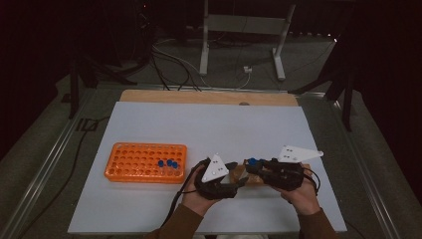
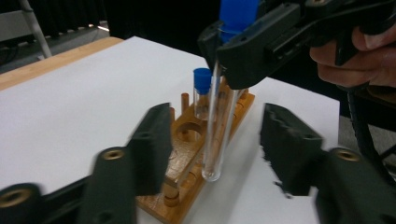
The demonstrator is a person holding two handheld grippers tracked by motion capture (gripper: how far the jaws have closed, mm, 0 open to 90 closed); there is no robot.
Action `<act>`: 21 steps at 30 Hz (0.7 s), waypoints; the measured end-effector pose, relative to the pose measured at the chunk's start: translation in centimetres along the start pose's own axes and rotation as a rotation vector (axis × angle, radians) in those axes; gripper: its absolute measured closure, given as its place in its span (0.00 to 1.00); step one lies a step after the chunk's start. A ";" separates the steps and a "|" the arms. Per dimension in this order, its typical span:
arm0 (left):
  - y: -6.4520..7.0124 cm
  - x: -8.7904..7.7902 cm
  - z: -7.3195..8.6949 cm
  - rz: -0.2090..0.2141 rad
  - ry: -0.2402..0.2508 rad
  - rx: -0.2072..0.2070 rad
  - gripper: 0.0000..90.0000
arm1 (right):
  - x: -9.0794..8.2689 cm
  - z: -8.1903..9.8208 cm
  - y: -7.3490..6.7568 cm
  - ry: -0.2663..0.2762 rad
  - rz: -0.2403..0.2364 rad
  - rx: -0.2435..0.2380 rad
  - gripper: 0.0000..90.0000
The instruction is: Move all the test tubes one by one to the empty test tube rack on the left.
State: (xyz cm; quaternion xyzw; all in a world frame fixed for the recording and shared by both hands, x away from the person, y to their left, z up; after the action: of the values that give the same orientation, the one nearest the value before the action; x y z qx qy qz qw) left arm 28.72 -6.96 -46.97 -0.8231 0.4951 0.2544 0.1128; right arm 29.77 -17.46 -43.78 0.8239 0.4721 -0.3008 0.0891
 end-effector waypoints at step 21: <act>0.1 0.5 -0.2 0.030 0.018 0.012 0.86 | 0.3 0.0 -0.3 -0.001 -0.028 0.000 0.85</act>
State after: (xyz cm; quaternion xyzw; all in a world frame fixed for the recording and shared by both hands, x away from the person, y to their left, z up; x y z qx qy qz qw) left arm 28.92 -7.46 -47.00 -0.8171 0.5100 0.2455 0.1095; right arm 29.63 -17.05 -43.94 0.8169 0.4836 -0.3027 0.0849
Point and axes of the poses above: each handheld gripper's, and its own axes: x roughly forward along the jaws, z roughly out of its underside, y roughly to its right, the point moved 8 cm from there along x, roughly forward along the jaws, and after that the axes turned 9 degrees about -y, right-handed, at the moved point
